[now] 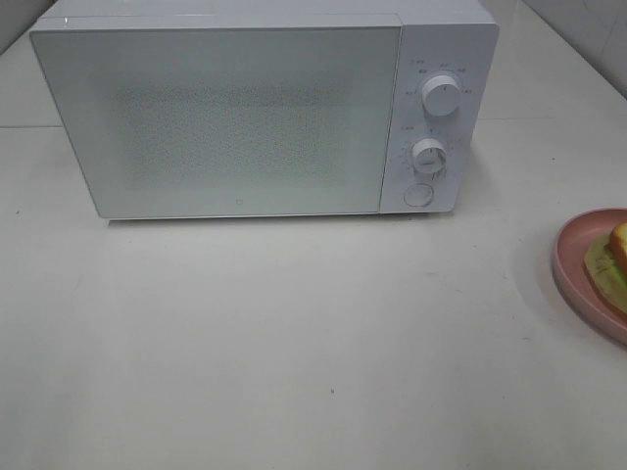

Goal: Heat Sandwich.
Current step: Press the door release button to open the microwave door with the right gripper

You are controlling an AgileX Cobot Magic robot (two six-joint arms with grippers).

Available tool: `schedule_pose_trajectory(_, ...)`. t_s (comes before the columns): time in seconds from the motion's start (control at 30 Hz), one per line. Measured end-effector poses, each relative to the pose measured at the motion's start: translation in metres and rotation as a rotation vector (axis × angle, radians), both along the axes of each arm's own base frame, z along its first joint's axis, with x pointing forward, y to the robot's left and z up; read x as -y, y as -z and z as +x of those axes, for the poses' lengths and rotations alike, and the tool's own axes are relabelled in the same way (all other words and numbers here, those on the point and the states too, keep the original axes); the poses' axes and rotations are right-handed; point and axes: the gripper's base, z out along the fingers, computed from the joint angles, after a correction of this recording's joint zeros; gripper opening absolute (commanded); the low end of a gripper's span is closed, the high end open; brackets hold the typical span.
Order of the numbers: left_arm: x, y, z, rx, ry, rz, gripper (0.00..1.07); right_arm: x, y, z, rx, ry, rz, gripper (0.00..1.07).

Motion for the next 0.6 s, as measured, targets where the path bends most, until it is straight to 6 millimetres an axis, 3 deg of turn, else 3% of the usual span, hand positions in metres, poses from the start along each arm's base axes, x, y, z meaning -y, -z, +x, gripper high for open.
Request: schedule_pose_trajectory(0.6, 0.0, 0.0, 0.0, 0.0, 0.0, 0.0, 0.98, -0.006, 0.015, 0.061, -0.045, -0.023, -0.001, 0.75)
